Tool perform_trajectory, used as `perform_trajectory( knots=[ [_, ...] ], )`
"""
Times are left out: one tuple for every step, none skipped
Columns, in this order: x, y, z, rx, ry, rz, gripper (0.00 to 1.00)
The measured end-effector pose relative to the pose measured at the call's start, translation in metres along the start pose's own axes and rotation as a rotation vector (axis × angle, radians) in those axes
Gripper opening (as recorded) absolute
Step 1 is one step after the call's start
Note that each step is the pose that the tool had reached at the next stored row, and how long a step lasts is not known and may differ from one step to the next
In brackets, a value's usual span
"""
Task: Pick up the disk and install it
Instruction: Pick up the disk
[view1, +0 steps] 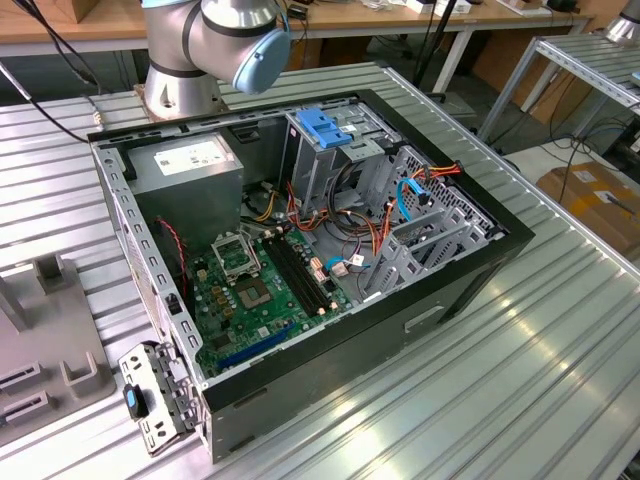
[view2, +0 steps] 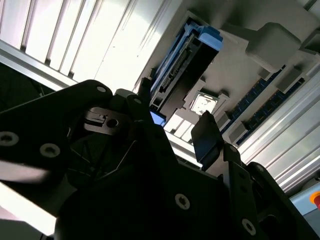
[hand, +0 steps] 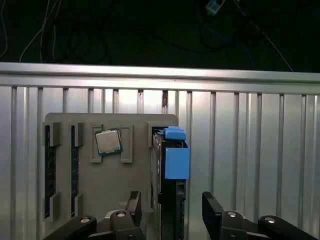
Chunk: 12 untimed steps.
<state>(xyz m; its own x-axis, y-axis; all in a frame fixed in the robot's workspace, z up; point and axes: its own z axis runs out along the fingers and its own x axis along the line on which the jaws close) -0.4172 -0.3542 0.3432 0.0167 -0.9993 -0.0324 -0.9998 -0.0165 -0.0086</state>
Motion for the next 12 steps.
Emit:
perform_trajectory(
  knots=[
    [0.0000,0.0000,0.0000,0.0000,0.0000,0.000,0.60],
    [0.0000,0.0000,0.0000,0.0000,0.0001,0.000,0.60],
    [0.0000,0.0000,0.0000,0.0000,0.0001,0.000,0.60],
    [0.0000,0.0000,0.0001,0.0000,0.0001,0.000,0.60],
    [0.0000,-0.0001,0.0002,-0.0001,0.0002,0.000,0.60],
    [0.0000,-0.0001,0.0008,0.0001,0.0001,0.000,0.60],
    [0.0000,0.0000,0.0013,0.0001,0.0001,0.000,0.60],
    [0.0001,0.0000,0.0020,0.0000,0.0001,0.000,0.60],
    [0.0001,0.0000,0.0026,0.0000,0.0001,0.000,0.60],
    [0.0001,0.0000,0.0038,0.0000,0.0001,0.000,0.60],
    [0.0001,0.0000,0.0039,-0.0002,0.0002,0.000,0.60],
    [0.0001,0.0000,0.0039,-0.0002,0.0002,0.000,0.60]
  ],
)
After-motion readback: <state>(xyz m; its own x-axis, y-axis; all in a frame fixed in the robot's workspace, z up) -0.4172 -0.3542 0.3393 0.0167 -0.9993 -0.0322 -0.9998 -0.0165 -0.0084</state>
